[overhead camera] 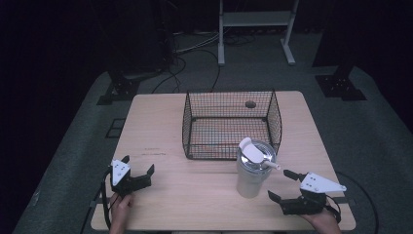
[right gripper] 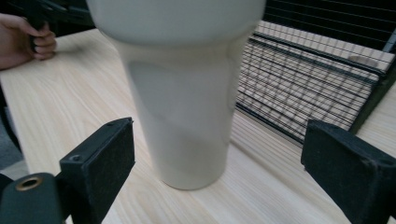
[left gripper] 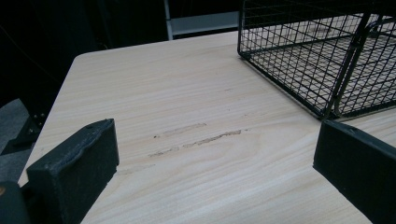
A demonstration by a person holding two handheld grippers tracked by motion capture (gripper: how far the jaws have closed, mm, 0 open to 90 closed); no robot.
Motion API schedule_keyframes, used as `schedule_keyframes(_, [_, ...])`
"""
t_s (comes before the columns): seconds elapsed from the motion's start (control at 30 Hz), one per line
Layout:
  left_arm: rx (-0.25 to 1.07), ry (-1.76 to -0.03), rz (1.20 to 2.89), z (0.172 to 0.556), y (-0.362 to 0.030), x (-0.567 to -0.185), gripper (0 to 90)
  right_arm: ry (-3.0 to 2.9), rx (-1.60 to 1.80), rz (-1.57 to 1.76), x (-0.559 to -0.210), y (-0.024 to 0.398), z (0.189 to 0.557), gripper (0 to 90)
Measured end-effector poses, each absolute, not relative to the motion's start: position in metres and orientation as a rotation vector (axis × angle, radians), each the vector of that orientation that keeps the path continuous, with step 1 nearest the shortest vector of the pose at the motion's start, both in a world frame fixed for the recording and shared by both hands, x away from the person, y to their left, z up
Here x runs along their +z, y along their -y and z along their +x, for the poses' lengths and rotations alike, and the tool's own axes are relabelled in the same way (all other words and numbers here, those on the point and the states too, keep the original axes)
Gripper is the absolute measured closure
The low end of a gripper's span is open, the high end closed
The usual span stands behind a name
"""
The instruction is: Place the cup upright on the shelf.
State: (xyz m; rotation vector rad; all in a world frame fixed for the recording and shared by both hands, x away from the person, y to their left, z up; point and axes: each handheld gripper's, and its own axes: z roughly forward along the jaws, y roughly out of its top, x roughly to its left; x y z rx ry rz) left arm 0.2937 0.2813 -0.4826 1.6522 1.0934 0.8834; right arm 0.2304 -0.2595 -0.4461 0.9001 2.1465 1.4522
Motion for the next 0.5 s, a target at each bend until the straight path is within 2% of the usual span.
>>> schedule_keyframes(0.5, [0.884,-1.091,1.652,0.294,-0.281,-0.483,0.0,-2.183,1.461,0.853,-0.445,0.233,0.236,5.0])
